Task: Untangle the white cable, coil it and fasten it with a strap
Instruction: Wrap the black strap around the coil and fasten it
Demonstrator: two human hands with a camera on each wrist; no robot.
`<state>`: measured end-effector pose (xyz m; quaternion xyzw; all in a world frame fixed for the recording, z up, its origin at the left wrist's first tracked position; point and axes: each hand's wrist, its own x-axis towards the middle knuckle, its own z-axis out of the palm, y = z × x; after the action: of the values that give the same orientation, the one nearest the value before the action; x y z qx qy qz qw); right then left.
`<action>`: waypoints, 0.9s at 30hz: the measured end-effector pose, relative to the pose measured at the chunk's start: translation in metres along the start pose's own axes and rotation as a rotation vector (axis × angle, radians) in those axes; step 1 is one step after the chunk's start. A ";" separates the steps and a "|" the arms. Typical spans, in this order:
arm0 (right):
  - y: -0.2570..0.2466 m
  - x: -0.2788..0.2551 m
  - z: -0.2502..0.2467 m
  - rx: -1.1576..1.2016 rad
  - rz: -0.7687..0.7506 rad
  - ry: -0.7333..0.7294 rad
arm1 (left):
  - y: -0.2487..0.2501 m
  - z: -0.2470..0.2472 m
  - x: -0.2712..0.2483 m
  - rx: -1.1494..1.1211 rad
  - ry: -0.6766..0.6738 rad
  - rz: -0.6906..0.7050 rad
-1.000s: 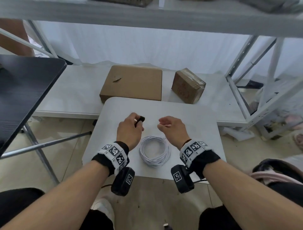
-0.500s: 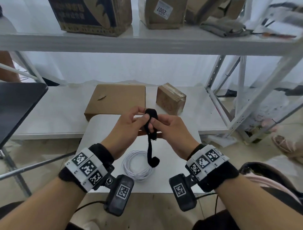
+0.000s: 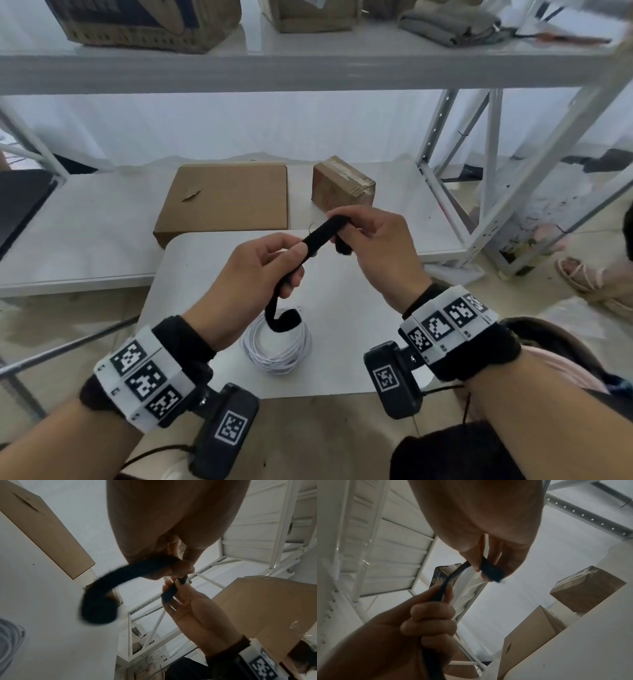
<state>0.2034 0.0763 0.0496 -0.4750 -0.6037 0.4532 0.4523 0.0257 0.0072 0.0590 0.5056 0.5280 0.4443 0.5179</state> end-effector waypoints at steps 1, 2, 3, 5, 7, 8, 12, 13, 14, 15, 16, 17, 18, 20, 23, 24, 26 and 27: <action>0.000 -0.001 -0.003 -0.039 -0.007 0.000 | -0.001 0.000 0.000 -0.003 0.001 -0.002; 0.001 -0.002 -0.006 -0.060 -0.005 -0.022 | -0.001 0.000 0.000 -0.007 0.004 -0.004; 0.001 -0.005 -0.007 -0.066 0.001 -0.063 | -0.001 0.001 0.000 -0.013 0.007 -0.003; 0.004 -0.011 -0.005 -0.092 -0.016 -0.172 | 0.001 0.004 -0.001 -0.012 0.005 0.009; 0.005 -0.015 0.003 -0.128 -0.068 -0.250 | 0.002 0.006 -0.003 0.018 0.004 0.026; 0.004 -0.015 0.008 -0.104 -0.079 -0.265 | 0.003 0.006 -0.005 0.026 0.008 0.030; 0.000 -0.009 0.013 -0.065 -0.085 -0.197 | 0.004 0.001 -0.007 0.025 0.023 0.029; 0.001 -0.005 0.011 -0.117 -0.091 -0.156 | 0.003 -0.001 -0.008 0.029 0.025 0.024; 0.002 0.000 0.008 -0.161 -0.080 -0.107 | 0.003 -0.004 -0.009 0.032 0.024 0.018; 0.004 0.004 0.006 -0.179 -0.057 -0.057 | 0.001 -0.006 -0.011 0.034 0.021 0.015; 0.006 0.009 0.003 -0.180 -0.025 -0.004 | 0.001 -0.008 -0.012 0.035 0.015 0.013; 0.007 0.012 0.000 -0.165 0.011 0.038 | 0.000 -0.010 -0.014 0.038 0.007 0.011; 0.008 0.014 -0.002 -0.141 0.045 0.049 | 0.000 -0.011 -0.015 0.040 0.000 0.010; 0.006 0.012 -0.003 -0.084 0.076 -0.050 | -0.001 -0.012 -0.016 0.037 -0.004 0.009; 0.002 0.001 0.005 -0.074 -0.020 -0.351 | -0.001 -0.012 -0.015 0.033 0.014 0.003; 0.001 -0.002 0.009 -0.066 -0.053 -0.436 | -0.001 -0.012 -0.014 0.029 0.024 0.005; -0.003 -0.006 0.013 -0.002 -0.075 -0.550 | -0.001 -0.012 -0.012 0.020 0.047 0.016; -0.005 -0.007 0.014 0.021 -0.079 -0.578 | 0.000 -0.012 -0.011 0.018 0.059 0.020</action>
<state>0.1902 0.0675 0.0511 -0.2976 -0.7207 0.5581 0.2839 0.0130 -0.0030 0.0606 0.5023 0.5420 0.4595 0.4928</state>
